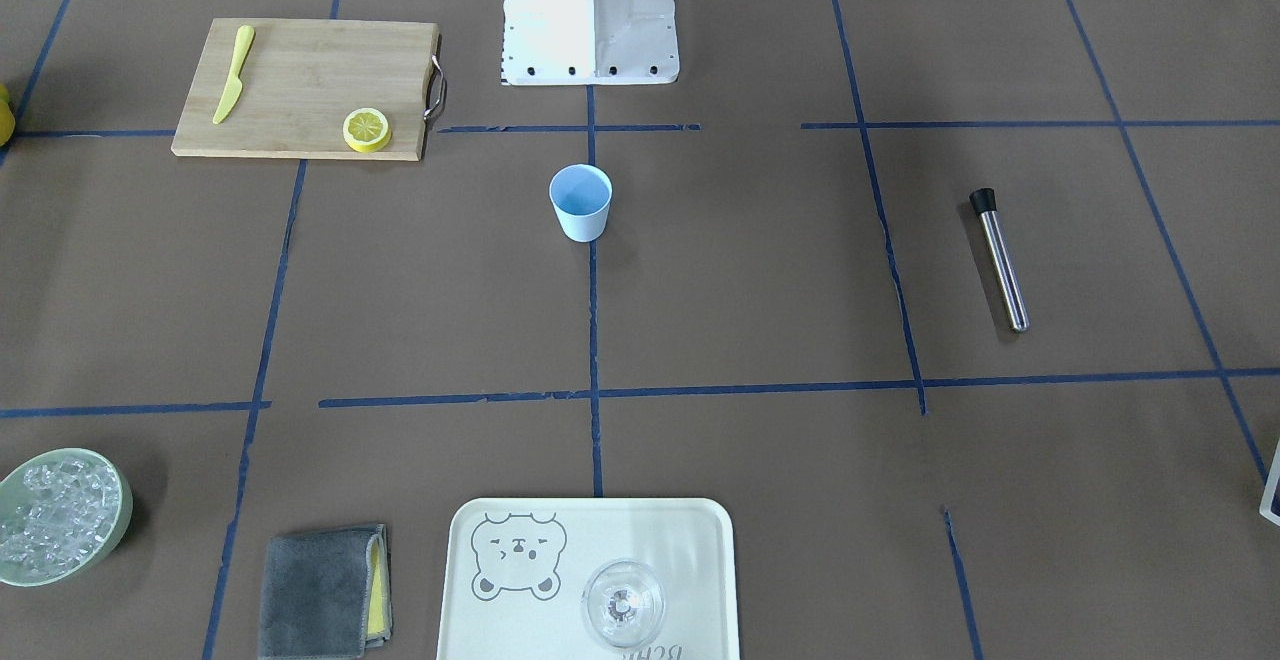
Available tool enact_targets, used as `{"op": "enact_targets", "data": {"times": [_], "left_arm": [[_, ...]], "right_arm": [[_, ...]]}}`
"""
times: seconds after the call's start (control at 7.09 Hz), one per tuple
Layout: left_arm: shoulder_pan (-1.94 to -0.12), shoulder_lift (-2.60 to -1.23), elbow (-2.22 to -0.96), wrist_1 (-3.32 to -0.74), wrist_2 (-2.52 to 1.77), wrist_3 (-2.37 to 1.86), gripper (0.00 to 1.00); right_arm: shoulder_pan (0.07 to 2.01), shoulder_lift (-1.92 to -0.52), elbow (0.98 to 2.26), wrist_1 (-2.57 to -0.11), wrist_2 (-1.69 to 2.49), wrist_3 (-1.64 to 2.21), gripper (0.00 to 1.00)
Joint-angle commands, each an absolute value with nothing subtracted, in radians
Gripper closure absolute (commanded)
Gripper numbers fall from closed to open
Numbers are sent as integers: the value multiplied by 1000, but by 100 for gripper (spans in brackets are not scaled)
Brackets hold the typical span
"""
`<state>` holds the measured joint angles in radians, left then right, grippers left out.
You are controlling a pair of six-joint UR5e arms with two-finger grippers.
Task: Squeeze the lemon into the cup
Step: 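Move the right gripper toward the lemon slice on the wooden board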
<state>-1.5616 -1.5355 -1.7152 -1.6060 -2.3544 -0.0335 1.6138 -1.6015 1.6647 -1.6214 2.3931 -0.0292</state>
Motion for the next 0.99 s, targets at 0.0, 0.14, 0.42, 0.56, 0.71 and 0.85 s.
{"op": "enact_targets", "data": {"times": [0.0, 0.14, 0.42, 0.56, 0.71, 0.85], "left_arm": [[-1560, -1537, -1715, -1606, -2355, -34, 0], [-1562, -1537, -1717, -1606, -2355, -34, 0], [-1562, -1537, -1720, -1606, -2353, -34, 0], [-1562, -1537, -1721, -1606, -2352, -32, 0], [-1562, -1536, -1730, -1606, -2352, -32, 0], [-1563, -1526, -1750, -1606, -2352, -32, 0]], "right_arm": [[1614, -1591, 1667, -1621, 2393, -26, 0], [1611, -1583, 1675, -1617, 2395, -31, 0], [1534, -1530, 1698, -1516, 2376, -15, 0], [1505, -1490, 1710, -1516, 2362, -11, 0], [1421, -1488, 1742, -1506, 2352, -6, 0], [1369, -1488, 1761, -1491, 2355, 90, 0]]}}
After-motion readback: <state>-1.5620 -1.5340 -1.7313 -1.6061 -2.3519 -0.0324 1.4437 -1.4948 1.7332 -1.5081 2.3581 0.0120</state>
